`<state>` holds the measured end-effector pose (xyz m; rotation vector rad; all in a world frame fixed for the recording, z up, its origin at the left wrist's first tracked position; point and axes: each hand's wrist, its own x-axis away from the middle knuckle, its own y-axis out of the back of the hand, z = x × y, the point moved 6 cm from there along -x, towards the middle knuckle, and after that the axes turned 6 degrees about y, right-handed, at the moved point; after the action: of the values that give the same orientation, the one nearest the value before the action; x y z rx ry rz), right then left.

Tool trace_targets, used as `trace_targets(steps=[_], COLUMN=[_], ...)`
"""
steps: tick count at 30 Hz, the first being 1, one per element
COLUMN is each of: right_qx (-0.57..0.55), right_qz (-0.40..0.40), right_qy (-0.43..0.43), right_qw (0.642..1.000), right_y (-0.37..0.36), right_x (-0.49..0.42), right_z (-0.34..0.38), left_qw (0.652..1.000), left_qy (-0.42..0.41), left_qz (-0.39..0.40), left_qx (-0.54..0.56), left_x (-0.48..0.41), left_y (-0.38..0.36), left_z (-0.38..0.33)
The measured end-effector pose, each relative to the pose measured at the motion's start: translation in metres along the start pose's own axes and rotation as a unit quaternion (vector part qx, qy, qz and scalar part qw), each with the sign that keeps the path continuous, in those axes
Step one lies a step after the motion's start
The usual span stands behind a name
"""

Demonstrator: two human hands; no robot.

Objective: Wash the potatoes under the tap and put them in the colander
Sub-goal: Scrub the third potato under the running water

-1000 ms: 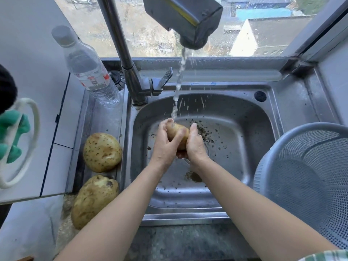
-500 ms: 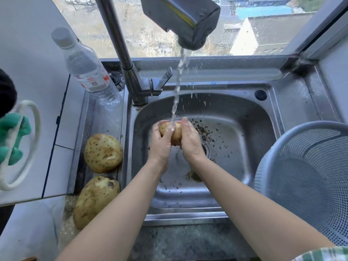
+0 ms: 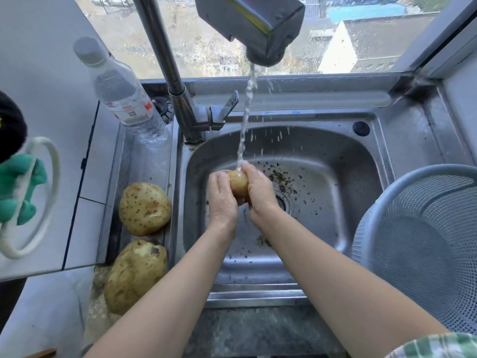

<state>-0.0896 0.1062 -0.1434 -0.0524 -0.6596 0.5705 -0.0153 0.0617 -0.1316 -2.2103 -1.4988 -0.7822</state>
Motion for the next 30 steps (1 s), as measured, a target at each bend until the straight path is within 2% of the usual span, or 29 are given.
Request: trace_targets(steps=[3, 5, 7, 11, 15, 17, 20, 23, 25, 27, 28, 29, 30], right_qx=[0.019, 0.039, 0.083, 0.138, 0.099, 0.080, 0.152, 0.213, 0.187, 0.164, 0.200, 0.263, 0.340], right_qz=[0.073, 0.145, 0.183, 0.153, 0.019, 0.041, 0.131, 0.088, 0.064, 0.077, 0.090, 0.108, 0.126], right_qy=[0.053, 0.098, 0.141, 0.164, 0.084, 0.092, 0.169, 0.219, 0.158, 0.111, 0.142, 0.194, 0.254], right_qw=[0.996, 0.984, 0.969, 0.965, 0.991, 0.992, 0.965, 0.948, 0.967, 0.977, 0.965, 0.939, 0.897], right_y=[-0.003, -0.003, 0.001, 0.001, 0.005, 0.005, -0.004, -0.003, -0.001, -0.002, -0.006, -0.012, -0.021], right_x=[0.004, 0.010, 0.014, 0.007, -0.006, -0.004, 0.013, 0.016, 0.007, 0.001, 0.003, 0.007, 0.013], right_z=[0.002, 0.002, 0.008, 0.022, 0.025, 0.027, 0.024, 0.022, 0.024, 0.025, 0.028, 0.028, 0.026], left_qw=[0.997, 0.993, 0.989, 0.981, 0.990, 0.993, 0.994, 0.994, 0.995, 0.995, 0.994, 0.993, 0.992], left_qy=[0.036, 0.073, 0.111, 0.172, 0.120, 0.103, 0.109, 0.101, 0.091, 0.094, 0.103, 0.115, 0.124], left_qz=[-0.022, -0.030, -0.028, 0.018, 0.076, 0.065, 0.028, 0.024, 0.011, -0.011, -0.019, -0.025, -0.027], left_qx=[0.057, 0.083, 0.098, 0.086, 0.027, -0.001, 0.002, -0.011, -0.028, -0.043, -0.037, -0.027, -0.020], left_x=[-0.005, -0.011, -0.012, -0.003, -0.001, -0.003, -0.008, -0.007, -0.005, -0.005, -0.005, -0.006, -0.007], left_y=[0.003, 0.007, 0.008, 0.005, -0.001, 0.000, 0.006, 0.008, 0.009, 0.012, 0.014, 0.016, 0.018], left_z=[0.000, 0.001, 0.001, 0.005, 0.008, 0.007, 0.006, 0.003, 0.001, 0.003, 0.003, 0.004, 0.004])
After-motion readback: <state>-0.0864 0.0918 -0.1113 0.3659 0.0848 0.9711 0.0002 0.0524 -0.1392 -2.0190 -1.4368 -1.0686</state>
